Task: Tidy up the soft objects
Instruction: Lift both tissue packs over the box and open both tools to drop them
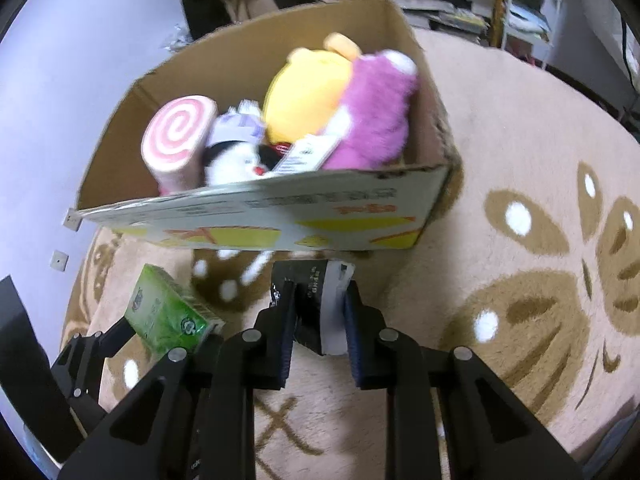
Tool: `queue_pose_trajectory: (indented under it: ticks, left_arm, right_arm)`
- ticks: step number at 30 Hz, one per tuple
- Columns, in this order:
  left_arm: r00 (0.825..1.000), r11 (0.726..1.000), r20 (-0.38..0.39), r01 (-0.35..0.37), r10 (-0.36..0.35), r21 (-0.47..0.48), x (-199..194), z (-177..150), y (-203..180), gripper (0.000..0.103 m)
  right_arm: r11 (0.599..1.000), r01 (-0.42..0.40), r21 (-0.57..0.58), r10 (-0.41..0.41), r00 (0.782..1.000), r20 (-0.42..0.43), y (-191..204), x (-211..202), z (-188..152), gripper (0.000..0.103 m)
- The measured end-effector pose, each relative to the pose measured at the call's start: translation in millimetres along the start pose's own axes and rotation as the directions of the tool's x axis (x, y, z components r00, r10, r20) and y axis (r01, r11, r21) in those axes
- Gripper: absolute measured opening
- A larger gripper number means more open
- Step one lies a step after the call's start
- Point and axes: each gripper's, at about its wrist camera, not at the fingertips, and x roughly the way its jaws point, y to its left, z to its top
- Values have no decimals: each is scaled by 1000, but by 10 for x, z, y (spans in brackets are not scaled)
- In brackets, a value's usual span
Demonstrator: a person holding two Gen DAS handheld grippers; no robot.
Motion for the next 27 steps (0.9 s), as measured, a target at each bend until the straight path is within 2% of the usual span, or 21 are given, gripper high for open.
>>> queue_pose_trajectory:
  ticks: [4, 7, 10, 16, 17, 20, 27]
  left_arm:
    - [999, 999, 42, -16, 18, -35, -207, -11, 37, 83]
    - [995, 997, 77, -60, 64, -43, -417, -36, 97, 83]
    - [990, 997, 124, -69, 74, -45, -600, -17, 85, 82]
    - [964, 994, 247, -90, 102, -62, -1030, 45, 173, 82]
    - [956, 993, 271, -96, 110, -65, -1122, 51, 189, 82]
    - [950, 994, 297, -73, 94, -80, -1240, 76, 242, 82]
    - [922, 994, 375, -58, 91, -98, -1550, 194, 307, 82]
  right_arm:
    - [1000, -7, -30, 8, 1000, 30, 104, -144, -39, 24]
    - [999, -10, -49, 13, 998, 62, 115, -315, 29, 24]
    - [998, -9, -67, 17, 993, 120, 152, -512, 25, 24]
    - [994, -26, -103, 46, 980, 191, 325, -817, -72, 24]
    - [994, -27, -106, 49, 976, 210, 347, -879, -80, 24]
    - [993, -32, -113, 62, 959, 277, 404, -1082, -89, 24]
    - [989, -16, -147, 79, 897, 435, 494, -1483, -17, 24]
